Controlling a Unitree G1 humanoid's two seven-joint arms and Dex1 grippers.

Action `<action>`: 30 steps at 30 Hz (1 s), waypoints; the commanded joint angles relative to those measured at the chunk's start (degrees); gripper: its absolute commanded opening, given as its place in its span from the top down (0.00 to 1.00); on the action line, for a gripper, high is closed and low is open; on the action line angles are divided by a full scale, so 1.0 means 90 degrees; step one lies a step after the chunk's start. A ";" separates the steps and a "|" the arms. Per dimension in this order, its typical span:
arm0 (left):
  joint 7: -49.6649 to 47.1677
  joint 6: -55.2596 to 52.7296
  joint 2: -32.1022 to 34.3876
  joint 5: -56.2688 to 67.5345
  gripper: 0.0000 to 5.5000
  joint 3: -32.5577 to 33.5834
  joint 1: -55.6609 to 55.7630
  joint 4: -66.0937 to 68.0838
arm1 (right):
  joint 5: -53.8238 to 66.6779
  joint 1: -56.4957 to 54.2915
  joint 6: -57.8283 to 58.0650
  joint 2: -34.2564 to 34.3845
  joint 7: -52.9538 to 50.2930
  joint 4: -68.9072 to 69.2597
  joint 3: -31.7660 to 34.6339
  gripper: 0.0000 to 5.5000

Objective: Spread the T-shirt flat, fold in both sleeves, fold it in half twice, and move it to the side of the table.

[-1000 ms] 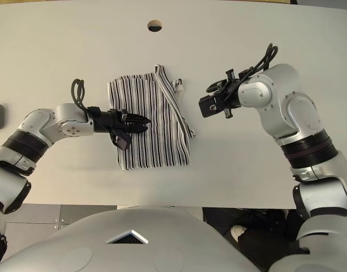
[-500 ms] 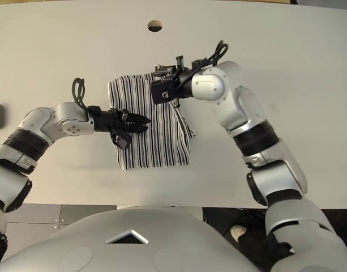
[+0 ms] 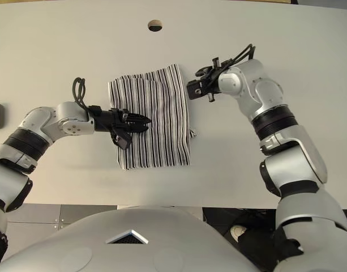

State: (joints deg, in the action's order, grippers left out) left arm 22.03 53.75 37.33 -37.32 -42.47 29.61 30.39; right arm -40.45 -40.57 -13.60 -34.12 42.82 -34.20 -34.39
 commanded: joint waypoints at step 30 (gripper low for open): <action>0.2488 -0.1033 0.2502 0.2723 0.45 0.2610 -0.4220 -0.3015 | 0.3364 0.3771 -0.4902 -0.1315 0.1179 0.1804 0.2149 0.40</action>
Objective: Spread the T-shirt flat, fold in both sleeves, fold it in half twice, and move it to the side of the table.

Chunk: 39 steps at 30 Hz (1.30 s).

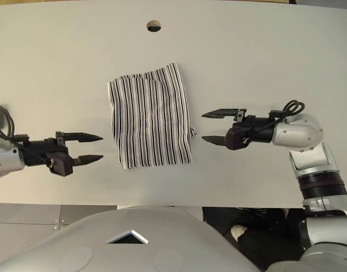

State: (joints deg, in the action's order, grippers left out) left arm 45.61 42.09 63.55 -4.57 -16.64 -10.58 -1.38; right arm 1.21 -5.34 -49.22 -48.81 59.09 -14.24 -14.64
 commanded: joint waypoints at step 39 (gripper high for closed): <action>-0.2010 0.1343 -0.2011 -0.3039 0.97 -0.0910 0.1484 0.1390 | -0.5048 -0.1333 -0.1485 0.0897 -0.4516 -0.0992 -0.1495 0.98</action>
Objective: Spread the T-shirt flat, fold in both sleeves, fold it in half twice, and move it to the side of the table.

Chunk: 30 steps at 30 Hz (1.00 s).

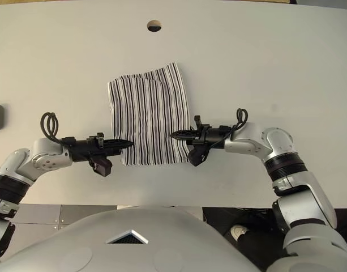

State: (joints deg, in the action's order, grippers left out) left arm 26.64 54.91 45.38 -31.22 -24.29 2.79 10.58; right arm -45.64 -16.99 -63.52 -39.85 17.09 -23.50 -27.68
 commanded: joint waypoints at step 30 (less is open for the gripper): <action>0.4928 -0.5962 0.1820 0.7320 0.98 0.0364 -0.1905 -0.4102 | 0.8627 0.2167 0.6896 -0.2651 0.6509 0.5032 0.0241 0.98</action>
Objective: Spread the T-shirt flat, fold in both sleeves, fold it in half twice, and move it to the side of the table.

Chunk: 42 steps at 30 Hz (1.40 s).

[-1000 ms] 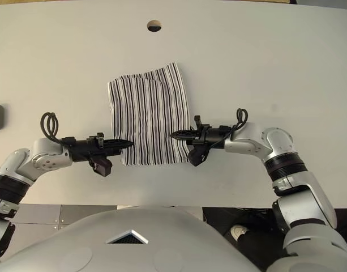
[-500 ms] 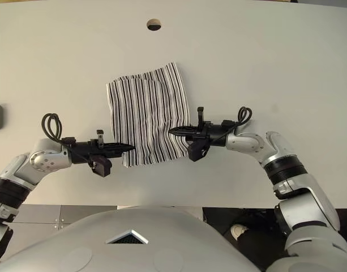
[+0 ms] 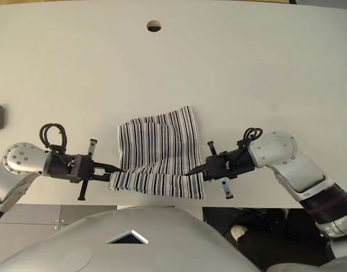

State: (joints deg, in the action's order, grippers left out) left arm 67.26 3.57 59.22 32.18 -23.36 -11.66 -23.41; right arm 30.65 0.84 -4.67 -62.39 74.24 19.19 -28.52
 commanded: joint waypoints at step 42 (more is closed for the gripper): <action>-0.0500 -0.1672 -0.2792 -0.0929 0.76 0.2158 0.2894 0.5262 | -0.0430 -0.1276 0.2519 0.3392 -0.1799 -0.3139 0.2380 0.74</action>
State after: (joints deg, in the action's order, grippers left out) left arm 65.75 -11.13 34.40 26.17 -5.05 11.74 19.69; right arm 26.14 -8.43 15.46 -33.51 61.13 -6.81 -9.83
